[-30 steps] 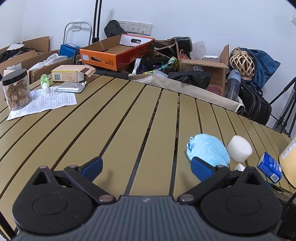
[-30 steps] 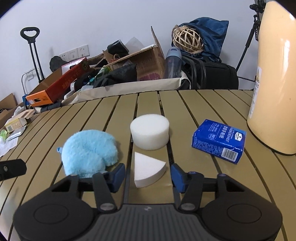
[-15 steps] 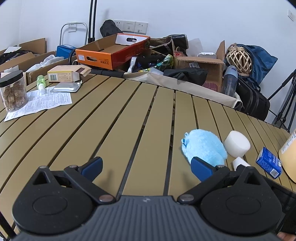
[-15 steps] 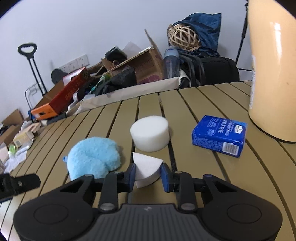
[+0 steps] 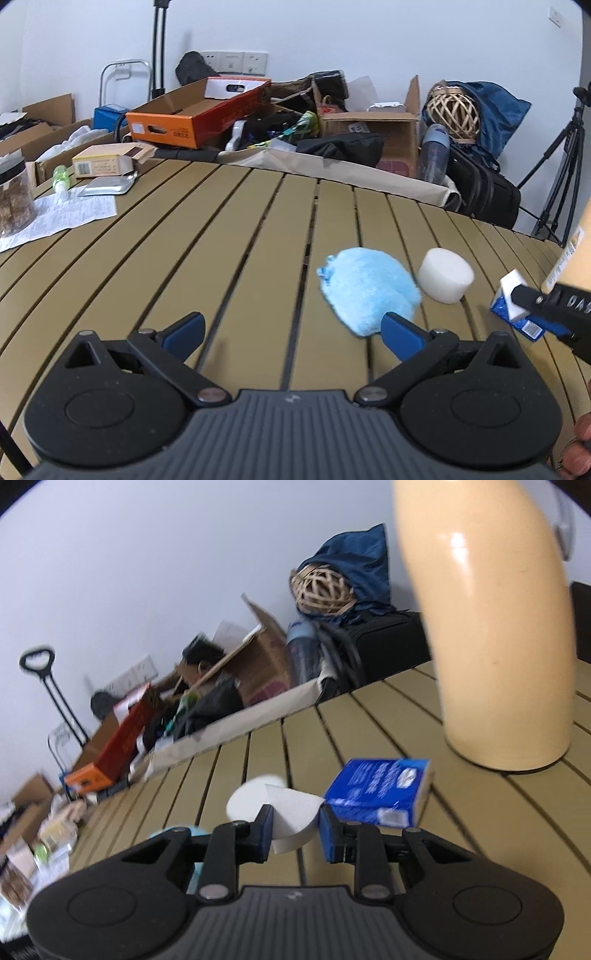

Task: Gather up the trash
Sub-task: 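Grasp the white wedge sponge with the right gripper and lift it, then grasp the blue fluffy puff with the left gripper, then carry the blue puff and wedge sponge down toward the black bin with both grippers, then open the left gripper over the bin to drop the blue puff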

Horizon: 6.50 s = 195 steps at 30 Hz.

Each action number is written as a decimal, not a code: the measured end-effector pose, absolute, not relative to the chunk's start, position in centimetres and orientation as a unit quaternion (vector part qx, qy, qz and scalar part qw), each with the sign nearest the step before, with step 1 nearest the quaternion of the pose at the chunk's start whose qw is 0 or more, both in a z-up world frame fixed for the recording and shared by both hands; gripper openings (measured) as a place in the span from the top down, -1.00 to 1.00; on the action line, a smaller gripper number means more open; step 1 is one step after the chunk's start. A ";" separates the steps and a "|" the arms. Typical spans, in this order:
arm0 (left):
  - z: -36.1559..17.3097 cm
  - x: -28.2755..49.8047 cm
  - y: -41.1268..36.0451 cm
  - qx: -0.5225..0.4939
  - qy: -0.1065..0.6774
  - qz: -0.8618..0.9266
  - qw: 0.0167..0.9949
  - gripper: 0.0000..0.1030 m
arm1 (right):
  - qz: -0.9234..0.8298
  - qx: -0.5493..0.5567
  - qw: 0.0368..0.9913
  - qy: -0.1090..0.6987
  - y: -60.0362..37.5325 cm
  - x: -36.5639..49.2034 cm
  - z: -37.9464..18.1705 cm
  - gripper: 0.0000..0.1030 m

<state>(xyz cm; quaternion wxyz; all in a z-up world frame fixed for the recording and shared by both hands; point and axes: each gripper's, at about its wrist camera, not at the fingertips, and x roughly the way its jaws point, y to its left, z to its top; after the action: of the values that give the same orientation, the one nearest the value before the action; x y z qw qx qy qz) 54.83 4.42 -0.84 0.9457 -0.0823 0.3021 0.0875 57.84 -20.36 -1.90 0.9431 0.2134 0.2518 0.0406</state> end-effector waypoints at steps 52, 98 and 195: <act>-2.9 64.7 -2.0 -0.015 0.372 0.098 0.923 -0.63 | 0.007 0.298 0.924 0.239 -28.7 58.3 -3.6 0.51; 3.9 42.0 -0.4 -0.025 0.270 0.081 0.959 -0.62 | 0.125 0.141 0.961 0.202 -20.3 42.4 2.2 0.51; -17.7 28.1 7.0 -0.029 0.539 0.096 0.836 -0.62 | 0.120 -0.050 0.871 0.474 -17.1 28.0 -17.3 0.51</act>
<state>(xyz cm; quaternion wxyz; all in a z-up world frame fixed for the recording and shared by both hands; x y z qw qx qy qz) 28.06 6.98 -17.71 0.8361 -0.0291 0.5393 0.0959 28.02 -17.06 -17.27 0.8709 -0.0504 0.4739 0.1198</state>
